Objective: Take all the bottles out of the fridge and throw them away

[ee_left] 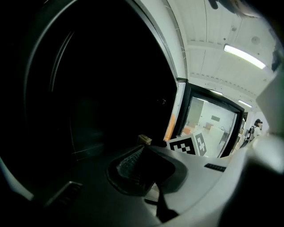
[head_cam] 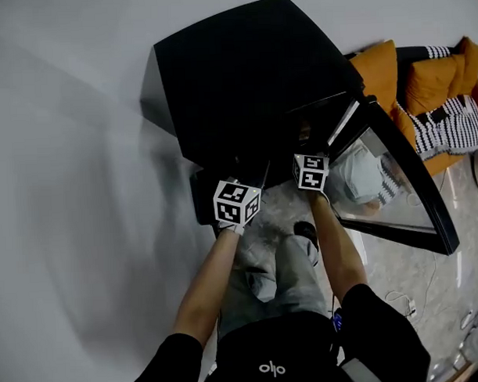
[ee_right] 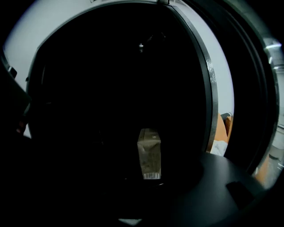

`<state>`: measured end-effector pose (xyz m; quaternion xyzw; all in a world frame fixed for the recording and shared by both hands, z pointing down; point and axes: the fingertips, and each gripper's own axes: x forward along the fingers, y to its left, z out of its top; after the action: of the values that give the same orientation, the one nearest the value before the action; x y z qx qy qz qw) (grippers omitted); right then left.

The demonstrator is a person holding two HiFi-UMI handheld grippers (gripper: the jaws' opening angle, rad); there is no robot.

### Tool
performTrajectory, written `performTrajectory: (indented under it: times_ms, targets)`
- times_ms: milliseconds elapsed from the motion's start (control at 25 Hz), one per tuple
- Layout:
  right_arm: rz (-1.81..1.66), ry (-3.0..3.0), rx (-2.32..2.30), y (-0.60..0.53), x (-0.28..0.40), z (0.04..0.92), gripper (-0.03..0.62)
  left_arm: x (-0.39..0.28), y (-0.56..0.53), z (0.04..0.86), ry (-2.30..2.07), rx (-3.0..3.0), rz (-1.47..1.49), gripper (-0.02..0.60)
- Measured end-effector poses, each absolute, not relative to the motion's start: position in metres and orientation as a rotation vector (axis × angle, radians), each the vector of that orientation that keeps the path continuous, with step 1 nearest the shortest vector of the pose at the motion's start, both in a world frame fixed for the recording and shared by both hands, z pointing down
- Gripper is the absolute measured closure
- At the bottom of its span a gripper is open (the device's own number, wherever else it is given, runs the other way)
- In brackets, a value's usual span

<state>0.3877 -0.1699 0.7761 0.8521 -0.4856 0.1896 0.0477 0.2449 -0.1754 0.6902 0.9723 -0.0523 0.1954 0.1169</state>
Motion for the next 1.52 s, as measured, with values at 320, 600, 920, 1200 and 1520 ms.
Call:
performTrajectory:
  times_ms: [320,600,920,1200,1520]
  targets:
    - [0.582,-1.475,2.64,-0.187,0.409,0.8,0.335,0.256,-0.189,0.709,-0.187,2.873,0.543,0.58]
    - [0.556,-1.485,2.624,-0.186,0.411,0.801,0.373,0.267,-0.184,0.711,-0.173,2.888,0.54,0.58]
    - [0.559,-1.541,2.574,-0.17,0.388,0.769,0.387,0.268,-0.167,0.684,-0.149,2.889,0.539,0.58]
    - [0.64,-1.582,2.542,-0.124,0.343,0.69,0.396,0.245,-0.134,0.614,-0.125,2.861,0.557,0.58]
    - [0.649,-1.605,2.55,-0.076,0.293,0.588,0.399,0.203,-0.105,0.529,-0.123,2.843,0.551,0.58]
